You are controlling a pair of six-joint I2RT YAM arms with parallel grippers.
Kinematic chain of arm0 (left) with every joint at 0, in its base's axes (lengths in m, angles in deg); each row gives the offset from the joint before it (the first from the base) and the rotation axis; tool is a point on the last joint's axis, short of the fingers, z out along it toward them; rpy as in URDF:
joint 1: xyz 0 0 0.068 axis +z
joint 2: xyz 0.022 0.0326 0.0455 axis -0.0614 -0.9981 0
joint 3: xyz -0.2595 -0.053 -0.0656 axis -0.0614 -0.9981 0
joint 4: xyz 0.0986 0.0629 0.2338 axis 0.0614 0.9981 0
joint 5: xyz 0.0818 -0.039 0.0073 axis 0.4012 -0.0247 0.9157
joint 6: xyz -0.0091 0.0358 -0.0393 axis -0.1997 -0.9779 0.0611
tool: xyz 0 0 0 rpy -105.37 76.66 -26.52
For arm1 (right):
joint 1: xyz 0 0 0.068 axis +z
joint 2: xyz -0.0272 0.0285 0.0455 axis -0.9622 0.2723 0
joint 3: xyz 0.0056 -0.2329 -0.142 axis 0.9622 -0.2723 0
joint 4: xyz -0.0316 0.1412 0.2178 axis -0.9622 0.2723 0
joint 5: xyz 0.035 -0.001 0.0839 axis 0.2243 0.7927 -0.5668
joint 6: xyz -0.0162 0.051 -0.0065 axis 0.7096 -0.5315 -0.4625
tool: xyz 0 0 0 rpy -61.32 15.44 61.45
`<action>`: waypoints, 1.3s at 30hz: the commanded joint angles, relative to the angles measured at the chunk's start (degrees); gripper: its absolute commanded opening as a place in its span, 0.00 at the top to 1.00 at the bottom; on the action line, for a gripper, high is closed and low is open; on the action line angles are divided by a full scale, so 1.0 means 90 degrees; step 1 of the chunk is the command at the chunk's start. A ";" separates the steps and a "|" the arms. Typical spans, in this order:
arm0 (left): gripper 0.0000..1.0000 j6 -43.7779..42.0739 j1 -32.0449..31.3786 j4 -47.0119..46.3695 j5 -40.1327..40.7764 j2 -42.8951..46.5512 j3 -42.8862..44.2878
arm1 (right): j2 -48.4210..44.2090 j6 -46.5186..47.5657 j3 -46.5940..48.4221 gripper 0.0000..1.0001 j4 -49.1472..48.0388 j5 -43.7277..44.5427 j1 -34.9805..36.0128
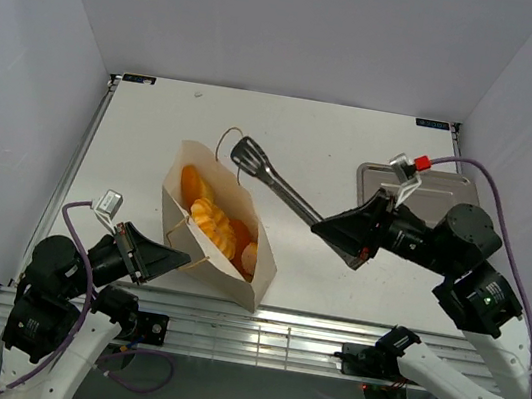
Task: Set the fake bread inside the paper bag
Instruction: Place the fake bread in the paper bag, then place the clamp at the center of the board.
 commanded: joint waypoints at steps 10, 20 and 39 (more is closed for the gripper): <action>1.00 -0.0070 -0.0011 0.0063 -0.0023 0.0004 0.0220 | 0.1533 0.2571 0.1223 0.92 0.1348 0.5248 -0.0043; 1.00 -0.0090 -0.0011 0.0063 -0.0091 -0.0103 0.0308 | 0.2610 0.1898 -0.1590 0.92 -0.0868 0.5309 -0.0951; 1.00 -0.0119 -0.0011 -0.0015 -0.0130 -0.0211 0.0347 | 0.4386 0.1537 -0.3055 0.81 -0.3006 0.4830 -0.1117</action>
